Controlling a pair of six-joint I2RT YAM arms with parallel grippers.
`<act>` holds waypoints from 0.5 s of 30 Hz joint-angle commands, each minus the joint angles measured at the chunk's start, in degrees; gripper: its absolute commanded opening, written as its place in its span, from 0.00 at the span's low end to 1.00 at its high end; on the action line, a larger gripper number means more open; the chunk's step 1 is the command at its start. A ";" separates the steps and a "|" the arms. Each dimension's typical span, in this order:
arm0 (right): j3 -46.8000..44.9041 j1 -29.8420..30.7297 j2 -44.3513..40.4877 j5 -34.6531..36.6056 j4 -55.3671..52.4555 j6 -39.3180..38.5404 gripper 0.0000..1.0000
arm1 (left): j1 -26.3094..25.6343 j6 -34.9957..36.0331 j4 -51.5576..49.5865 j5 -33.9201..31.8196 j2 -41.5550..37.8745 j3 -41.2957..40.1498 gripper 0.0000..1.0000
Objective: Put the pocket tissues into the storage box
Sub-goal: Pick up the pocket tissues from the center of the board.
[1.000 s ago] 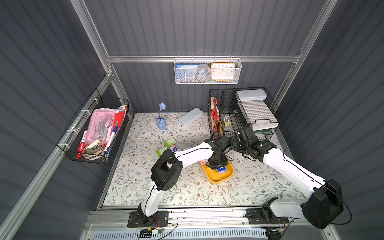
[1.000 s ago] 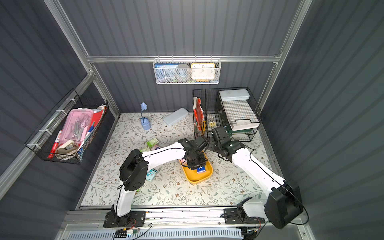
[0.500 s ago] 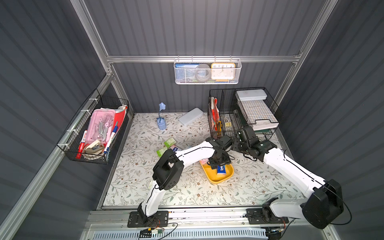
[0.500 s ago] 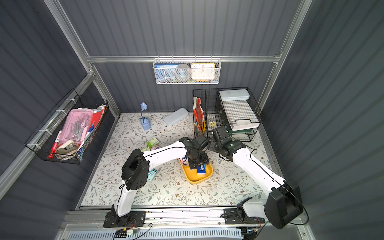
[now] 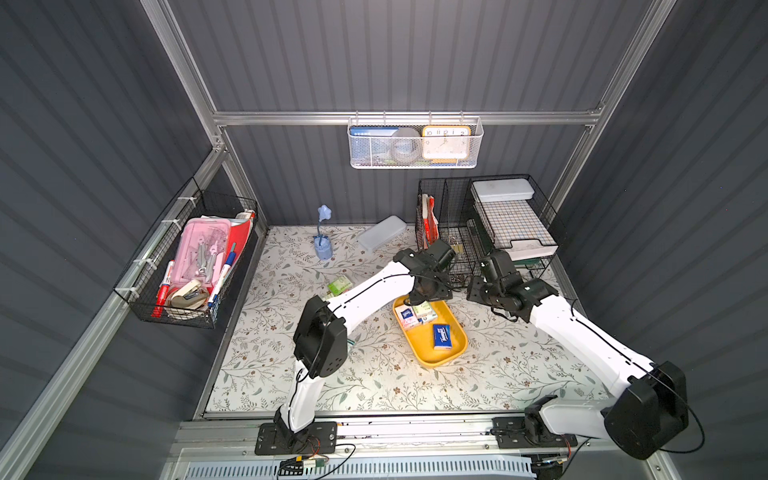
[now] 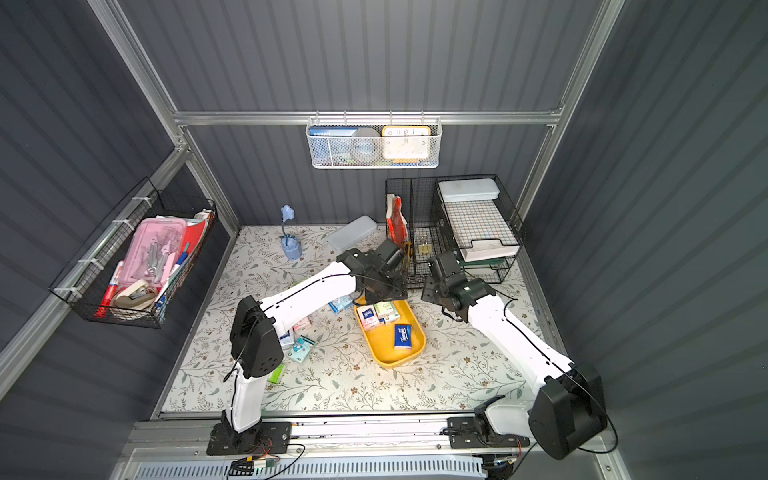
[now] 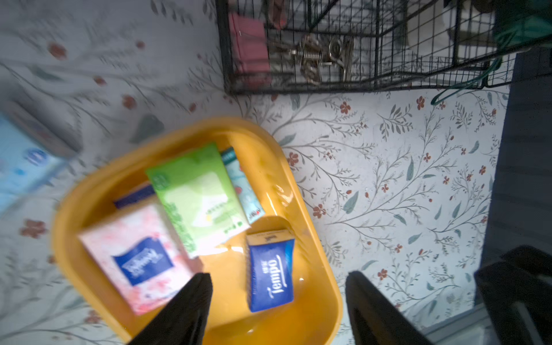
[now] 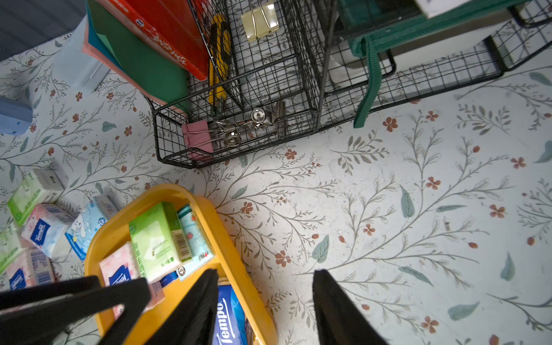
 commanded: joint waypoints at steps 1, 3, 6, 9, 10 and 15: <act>1.79 -0.19 1.08 -1.70 -0.66 0.04 0.58 | 4.43 16.66 -5.32 -1.89 -3.47 -1.13 0.77; 2.18 -0.19 1.84 -2.06 -0.79 0.15 0.58 | 6.74 22.75 -7.25 -2.92 -4.11 -2.10 0.77; 2.55 -0.19 2.85 -2.27 -0.80 0.45 0.60 | 9.39 30.31 -8.25 -5.51 -4.96 -4.74 0.80; 2.86 -0.18 3.98 -2.76 -1.11 0.37 0.61 | 11.40 36.35 -7.37 -5.56 -4.75 -6.66 0.80; 2.86 -0.19 4.37 -2.95 -1.22 0.20 0.61 | 12.10 37.82 -7.11 -5.03 -4.49 -6.94 0.80; 2.72 -0.19 5.63 -3.94 -3.94 -0.59 0.61 | 17.21 41.18 -4.24 1.69 -2.98 -7.91 0.82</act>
